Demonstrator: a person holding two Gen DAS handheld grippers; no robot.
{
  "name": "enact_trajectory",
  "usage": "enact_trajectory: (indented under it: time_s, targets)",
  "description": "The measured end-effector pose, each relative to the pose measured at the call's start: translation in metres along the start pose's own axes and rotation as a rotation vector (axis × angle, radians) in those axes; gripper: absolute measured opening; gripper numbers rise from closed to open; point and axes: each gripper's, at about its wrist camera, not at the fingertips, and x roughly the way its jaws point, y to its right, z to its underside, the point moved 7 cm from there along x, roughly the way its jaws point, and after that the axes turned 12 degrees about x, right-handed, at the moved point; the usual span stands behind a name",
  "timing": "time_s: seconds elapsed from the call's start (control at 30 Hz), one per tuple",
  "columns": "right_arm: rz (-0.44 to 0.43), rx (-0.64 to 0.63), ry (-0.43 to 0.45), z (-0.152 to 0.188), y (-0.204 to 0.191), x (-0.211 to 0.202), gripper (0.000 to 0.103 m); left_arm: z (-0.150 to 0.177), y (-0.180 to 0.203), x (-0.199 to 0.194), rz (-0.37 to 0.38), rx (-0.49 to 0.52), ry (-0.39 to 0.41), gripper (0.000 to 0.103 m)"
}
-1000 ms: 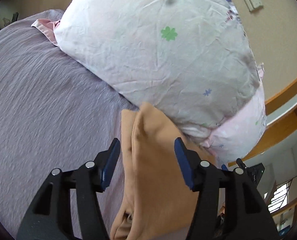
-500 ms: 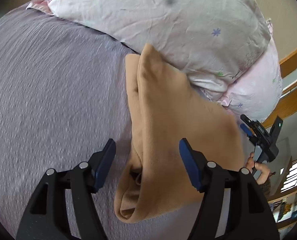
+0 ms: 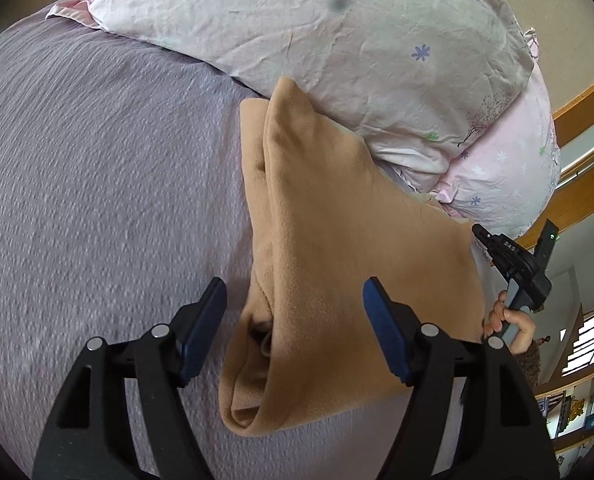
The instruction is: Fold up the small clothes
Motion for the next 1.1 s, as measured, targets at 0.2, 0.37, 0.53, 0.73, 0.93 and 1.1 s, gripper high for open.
enact_trajectory:
  time_s: [0.2,0.37,0.53,0.73,0.93,1.1]
  targets:
    - [0.049,-0.104,-0.134,0.038,-0.007,0.014,0.081,0.005,0.005,-0.003,0.018,-0.022,-0.002,0.072]
    - [-0.215,0.005,-0.049,0.028,-0.006,-0.038,0.084,0.009,0.012,-0.002,0.017,-0.029,0.006,0.072]
    - [-0.334,0.103,0.099,0.017,0.031,-0.075,0.088,0.013,0.009,0.005,0.029,-0.11,-0.004,0.021]
    - [-0.394,0.249,0.156,-0.004,0.054,-0.08,0.088,-0.02,0.073,-0.027,0.053,0.05,0.091,0.017]
    - [-0.4,0.293,0.177,-0.014,0.071,-0.088,0.088,-0.04,0.24,0.004,0.221,0.384,0.063,0.017]
    - [-0.351,0.288,0.1,-0.011,0.088,-0.075,0.088,0.0,0.338,0.105,0.329,0.494,-0.162,0.023]
